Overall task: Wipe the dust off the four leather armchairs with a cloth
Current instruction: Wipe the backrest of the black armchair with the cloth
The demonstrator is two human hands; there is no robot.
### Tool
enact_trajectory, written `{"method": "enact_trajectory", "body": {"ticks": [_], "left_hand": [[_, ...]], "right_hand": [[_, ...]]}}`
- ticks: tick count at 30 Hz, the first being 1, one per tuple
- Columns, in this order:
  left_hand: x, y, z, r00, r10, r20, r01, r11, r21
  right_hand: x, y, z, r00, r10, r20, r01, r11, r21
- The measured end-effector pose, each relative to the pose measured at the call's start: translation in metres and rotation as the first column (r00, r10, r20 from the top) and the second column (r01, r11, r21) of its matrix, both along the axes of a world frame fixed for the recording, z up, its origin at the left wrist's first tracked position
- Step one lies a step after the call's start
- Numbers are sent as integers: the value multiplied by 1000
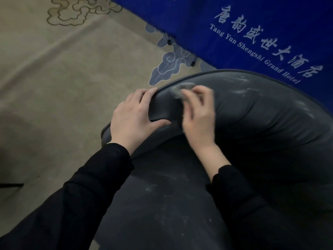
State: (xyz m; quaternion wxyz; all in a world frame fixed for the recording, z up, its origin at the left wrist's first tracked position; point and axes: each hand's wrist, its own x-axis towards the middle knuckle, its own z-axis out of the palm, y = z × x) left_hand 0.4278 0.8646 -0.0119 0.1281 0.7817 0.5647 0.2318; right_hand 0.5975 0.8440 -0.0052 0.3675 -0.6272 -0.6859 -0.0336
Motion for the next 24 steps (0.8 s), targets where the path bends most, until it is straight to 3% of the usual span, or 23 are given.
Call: {"method": "enact_trajectory", "body": {"ticks": [2,4,7,10,12,15,17,22,24], "left_hand": [[0,0,1,1000,6,8,-6,1000,-9],[0,0,2,1000,11,7,-11,1000,-12],[-1,0,2,1000,20,6,-20,1000,-14],[1,-1,2,1000,27,-4,-27,1000,-10],[2,-1,2,999,34,-7,-34,999,-9],[1,-1,1,999,33,-8,-33,999,1],[0,0,1,999,34,-1,-34,999,5],[1,-2,3,999,50,8,-50,999,-16],[1,-2,4,999,52,9,-52,998,-25]], "right_hand": [[-13,-1,0,981,173,85,-169,984,-56],[1,4,1,982,157,105,-150,986,-74],[43,11,5,990,-134,31,136,988,-74],[56,16,15,931,-363,-40,358,929,-93],[35,20,19,969,-246,-31,244,968,-52],[-3,21,17,985,133,107,-125,989,-82],[-4,25,15,969,190,161,-173,978,-115],[60,33,26,979,-182,97,196,966,-168],[75,34,34,961,-256,108,272,943,-191]]}}
